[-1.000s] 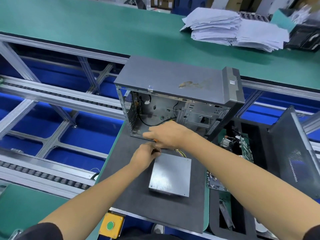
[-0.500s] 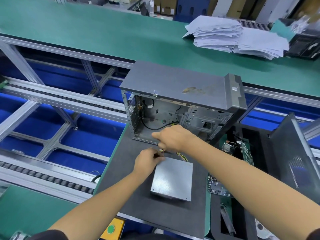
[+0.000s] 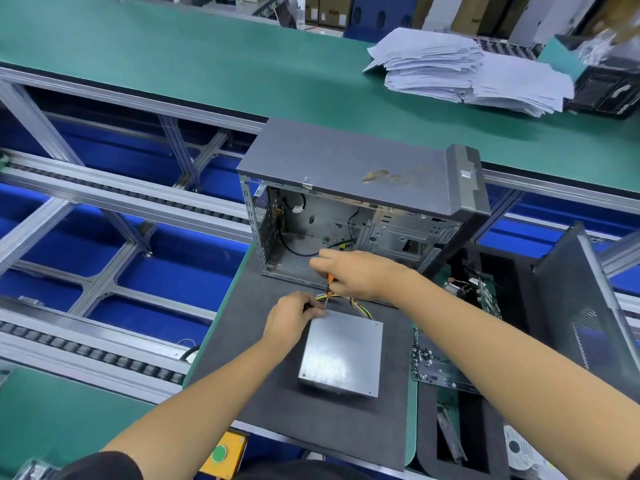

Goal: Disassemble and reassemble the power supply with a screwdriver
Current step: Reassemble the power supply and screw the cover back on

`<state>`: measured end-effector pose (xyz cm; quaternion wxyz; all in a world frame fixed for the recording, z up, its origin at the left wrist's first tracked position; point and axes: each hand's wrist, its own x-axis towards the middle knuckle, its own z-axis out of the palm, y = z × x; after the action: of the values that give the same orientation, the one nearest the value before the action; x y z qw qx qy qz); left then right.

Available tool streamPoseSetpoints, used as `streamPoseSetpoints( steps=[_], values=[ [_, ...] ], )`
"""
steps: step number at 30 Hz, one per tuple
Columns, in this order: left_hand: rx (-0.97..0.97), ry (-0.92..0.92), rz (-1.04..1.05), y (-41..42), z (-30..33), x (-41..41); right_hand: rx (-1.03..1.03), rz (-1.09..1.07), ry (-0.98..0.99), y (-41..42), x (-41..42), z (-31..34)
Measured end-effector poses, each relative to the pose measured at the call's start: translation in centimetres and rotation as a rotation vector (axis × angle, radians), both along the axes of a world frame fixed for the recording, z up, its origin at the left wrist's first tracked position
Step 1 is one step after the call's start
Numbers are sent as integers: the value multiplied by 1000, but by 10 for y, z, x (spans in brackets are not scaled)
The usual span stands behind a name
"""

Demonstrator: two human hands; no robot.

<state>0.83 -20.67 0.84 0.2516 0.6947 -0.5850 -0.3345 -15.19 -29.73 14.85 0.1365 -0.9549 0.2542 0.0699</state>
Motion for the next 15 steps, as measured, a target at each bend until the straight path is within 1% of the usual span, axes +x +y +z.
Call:
streamPoseSetpoints(
  steps=[4,7,10,13,15],
  values=[
    [-71,177,29,-2,-3,7,19,-92,-150,-3,-11,5],
    [-113,285,8,-1,-2,15,61,-181,-248,-5,-18,10],
    [-56,472,13,-2,1,20,112,-227,-298,-6,-20,13],
    [-6,657,90,-1,3,19,140,-254,-323,-6,-22,13],
    [5,749,155,0,4,17,153,-269,-341,-6,-23,13]
  ],
)
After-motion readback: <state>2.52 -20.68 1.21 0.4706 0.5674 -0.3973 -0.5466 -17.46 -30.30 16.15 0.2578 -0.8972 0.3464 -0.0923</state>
